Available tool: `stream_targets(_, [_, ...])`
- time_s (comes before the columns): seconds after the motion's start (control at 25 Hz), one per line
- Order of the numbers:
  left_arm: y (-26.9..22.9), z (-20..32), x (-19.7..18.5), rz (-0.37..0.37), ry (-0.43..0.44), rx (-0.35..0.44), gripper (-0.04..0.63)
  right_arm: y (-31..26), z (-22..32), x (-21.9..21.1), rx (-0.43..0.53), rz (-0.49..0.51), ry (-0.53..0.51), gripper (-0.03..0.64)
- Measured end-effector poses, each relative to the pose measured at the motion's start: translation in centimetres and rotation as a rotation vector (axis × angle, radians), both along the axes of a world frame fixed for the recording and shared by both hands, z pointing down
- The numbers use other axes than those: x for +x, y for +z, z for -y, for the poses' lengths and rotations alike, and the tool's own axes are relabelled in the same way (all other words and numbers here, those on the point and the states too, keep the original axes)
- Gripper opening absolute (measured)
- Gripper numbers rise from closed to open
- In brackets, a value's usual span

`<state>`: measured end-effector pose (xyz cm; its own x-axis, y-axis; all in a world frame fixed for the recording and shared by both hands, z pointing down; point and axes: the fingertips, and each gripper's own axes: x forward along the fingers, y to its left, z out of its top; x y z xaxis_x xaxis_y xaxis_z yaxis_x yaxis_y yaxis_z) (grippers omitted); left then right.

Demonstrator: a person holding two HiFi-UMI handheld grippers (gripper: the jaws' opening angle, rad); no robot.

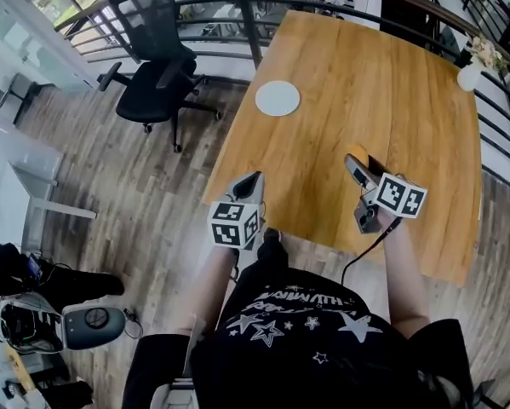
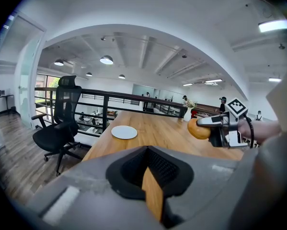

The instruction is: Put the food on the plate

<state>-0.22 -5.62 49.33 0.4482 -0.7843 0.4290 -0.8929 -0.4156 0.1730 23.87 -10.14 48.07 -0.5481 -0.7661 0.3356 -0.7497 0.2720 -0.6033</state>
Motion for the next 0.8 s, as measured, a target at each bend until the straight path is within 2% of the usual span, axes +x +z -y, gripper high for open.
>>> stream_targets(0.4, [-0.4, 8.2, -3.2, -0.013, -0.001, -0.007, 0.002, -0.8, 8.3, -4.0, -0.003, -0.059, -0.023, 0.325])
stream_targets(0.8, [0.1, 14.0, -6.6, -0.033, 0.005, -0.015, 0.002, 0.0, 14.1, -8.7, -0.007, -0.114, -0.045, 0.325])
